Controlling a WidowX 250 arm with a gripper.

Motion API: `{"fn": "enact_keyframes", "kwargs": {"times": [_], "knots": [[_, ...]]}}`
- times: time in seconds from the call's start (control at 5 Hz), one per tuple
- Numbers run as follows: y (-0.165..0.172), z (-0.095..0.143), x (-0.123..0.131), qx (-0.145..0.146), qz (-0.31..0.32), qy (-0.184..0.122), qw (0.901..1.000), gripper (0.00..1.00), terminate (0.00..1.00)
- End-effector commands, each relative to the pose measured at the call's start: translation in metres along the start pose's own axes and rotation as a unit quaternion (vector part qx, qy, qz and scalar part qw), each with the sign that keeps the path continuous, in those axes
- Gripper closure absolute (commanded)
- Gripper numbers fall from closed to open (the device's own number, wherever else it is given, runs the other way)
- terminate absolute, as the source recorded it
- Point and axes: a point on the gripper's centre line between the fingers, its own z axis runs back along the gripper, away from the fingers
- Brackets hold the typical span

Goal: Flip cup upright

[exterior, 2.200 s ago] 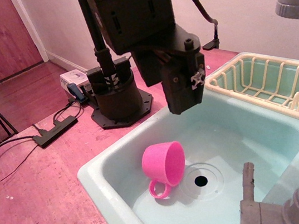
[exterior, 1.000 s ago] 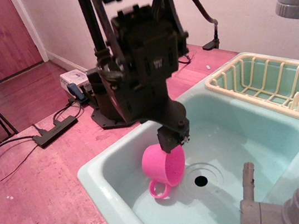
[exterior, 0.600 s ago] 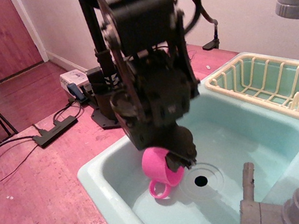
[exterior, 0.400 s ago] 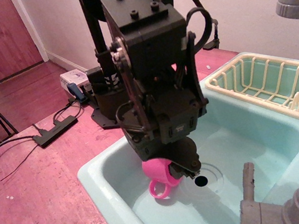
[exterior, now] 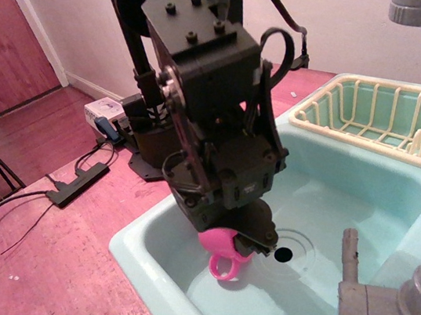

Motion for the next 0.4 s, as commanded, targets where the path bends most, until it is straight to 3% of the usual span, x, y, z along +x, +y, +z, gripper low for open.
{"fn": "enact_keyframes", "kwargs": {"times": [0.0, 0.2], "knots": [[-0.0304, 0.0214, 0.0050, 0.021, -0.025, -0.007, 0.9994, 0.00, 0.00], [-0.0380, 0.0142, 0.0082, 0.015, -0.032, -0.008, 0.9994, 1.00, 0.00]]}}
